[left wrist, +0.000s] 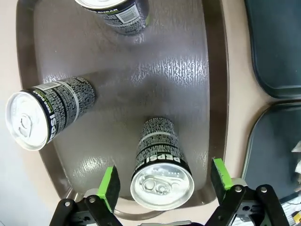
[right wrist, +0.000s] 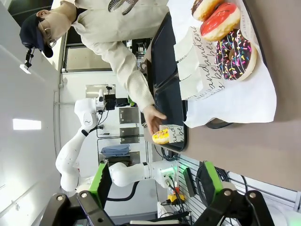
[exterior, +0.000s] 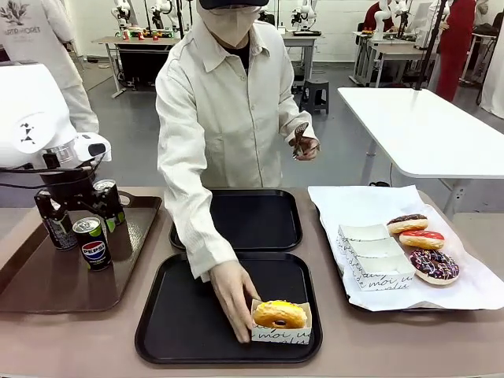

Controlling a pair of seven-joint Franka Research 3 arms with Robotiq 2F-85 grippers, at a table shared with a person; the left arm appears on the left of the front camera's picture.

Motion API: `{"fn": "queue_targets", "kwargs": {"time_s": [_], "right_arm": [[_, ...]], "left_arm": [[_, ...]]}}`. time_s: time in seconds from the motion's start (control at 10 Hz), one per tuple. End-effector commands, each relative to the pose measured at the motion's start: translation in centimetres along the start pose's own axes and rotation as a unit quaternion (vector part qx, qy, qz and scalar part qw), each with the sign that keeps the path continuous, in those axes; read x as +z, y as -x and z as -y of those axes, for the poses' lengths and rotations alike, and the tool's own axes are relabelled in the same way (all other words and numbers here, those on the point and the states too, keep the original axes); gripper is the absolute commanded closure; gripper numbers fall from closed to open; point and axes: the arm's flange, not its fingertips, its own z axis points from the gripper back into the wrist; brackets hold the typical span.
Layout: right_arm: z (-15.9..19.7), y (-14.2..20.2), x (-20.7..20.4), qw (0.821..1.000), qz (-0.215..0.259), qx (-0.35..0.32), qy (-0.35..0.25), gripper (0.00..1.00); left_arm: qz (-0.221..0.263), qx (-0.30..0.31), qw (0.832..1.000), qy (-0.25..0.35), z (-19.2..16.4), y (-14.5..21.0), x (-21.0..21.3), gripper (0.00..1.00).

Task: Set up donuts and drinks on trays.
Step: Pick up one Pepsi coke and place it on the Flat Tray.

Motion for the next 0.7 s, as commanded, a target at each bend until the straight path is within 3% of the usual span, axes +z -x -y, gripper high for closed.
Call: {"fn": "queue_targets", "kwargs": {"time_s": [0.0, 0.4, 0.5, 0.6], "right_arm": [[0.02, 0.01, -0.05, 1.000, 0.000, 0.007, -0.005, 0.00], [0.02, 0.01, -0.05, 1.000, 0.000, 0.007, -0.005, 0.00], [0.02, 0.01, -0.05, 1.000, 0.000, 0.007, -0.005, 0.00], [0.02, 0.01, -0.05, 1.000, 0.000, 0.007, -0.005, 0.00]], "left_arm": [[0.005, 0.018, 1.000, -0.017, 0.48, -0.71, -0.85, 0.00], [-0.005, 0.018, 0.999, -0.046, 0.34, -0.79, -1.65, 0.03], [0.000, 0.018, 0.999, -0.047, 0.33, -0.83, -1.73, 0.44], [0.004, 0.018, 0.999, -0.049, 0.36, -0.84, -1.71, 0.52]]}}
